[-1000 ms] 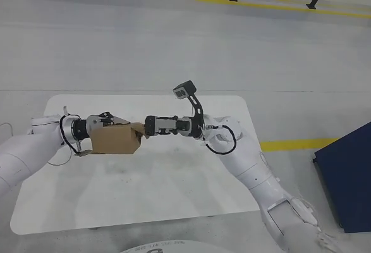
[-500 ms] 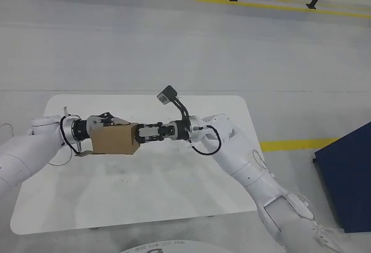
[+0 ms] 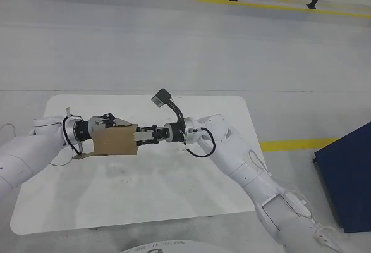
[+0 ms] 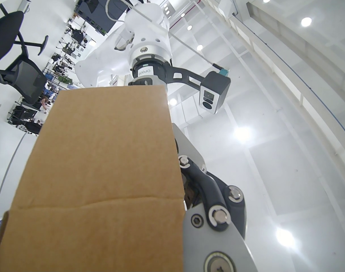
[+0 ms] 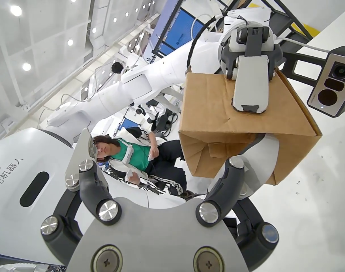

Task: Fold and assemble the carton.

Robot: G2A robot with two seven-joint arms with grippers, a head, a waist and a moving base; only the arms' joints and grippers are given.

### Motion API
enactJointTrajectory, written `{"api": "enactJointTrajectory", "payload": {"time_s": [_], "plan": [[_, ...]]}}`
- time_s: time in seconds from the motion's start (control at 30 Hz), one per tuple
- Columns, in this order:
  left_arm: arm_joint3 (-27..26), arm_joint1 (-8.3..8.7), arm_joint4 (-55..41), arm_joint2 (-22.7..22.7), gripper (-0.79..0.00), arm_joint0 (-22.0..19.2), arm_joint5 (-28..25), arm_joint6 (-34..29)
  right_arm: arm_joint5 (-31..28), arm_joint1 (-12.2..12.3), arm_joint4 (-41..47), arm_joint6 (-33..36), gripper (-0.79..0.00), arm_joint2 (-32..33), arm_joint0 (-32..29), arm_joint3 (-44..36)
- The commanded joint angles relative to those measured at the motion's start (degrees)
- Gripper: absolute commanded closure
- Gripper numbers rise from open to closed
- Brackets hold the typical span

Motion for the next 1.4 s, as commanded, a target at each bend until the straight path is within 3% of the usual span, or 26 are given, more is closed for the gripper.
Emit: {"api": "enactJointTrajectory", "payload": {"time_s": [0.0,0.17,0.37,0.5,0.73,1.1,1.37], "plan": [[0.2,-0.01,-0.2,-0.2,0.0,0.0,-0.2,-0.2,-0.7,0.1,0.8,0.1,-0.785,0.6,-0.2,0.0],[-0.5,0.24,-4.0,-0.6,0.0,0.4,-0.8,-0.8,-3.9,1.2,3.1,0.5,-0.785,5.8,-2.6,-0.7],[-3.1,1.88,-10.9,0.2,0.0,0.5,-0.7,-0.7,-8.6,3.3,6.9,0.9,-0.785,16.1,-9.5,-4.0],[-6.4,3.37,-15.3,1.5,0.0,0.3,-0.6,-0.6,-7.8,4.3,-1.1,-5.8,-0.785,21.4,-13.7,-6.4],[-10.2,5.5,-16.9,5.1,0.0,-1.3,-0.9,-1.0,6.9,4.0,-23.1,-14.0,-0.785,15.9,-13.3,-14.1],[-11.1,6.65,-15.8,6.4,0.0,-1.6,-1.2,-1.2,8.8,3.0,-27.6,-14.8,-0.785,8.9,-10.1,-13.9],[-10.3,6.2,-13.9,6.4,0.0,-1.4,-1.1,-1.1,9.8,2.3,-28.6,-12.8,-0.785,4.8,-7.5,-12.5]]}}
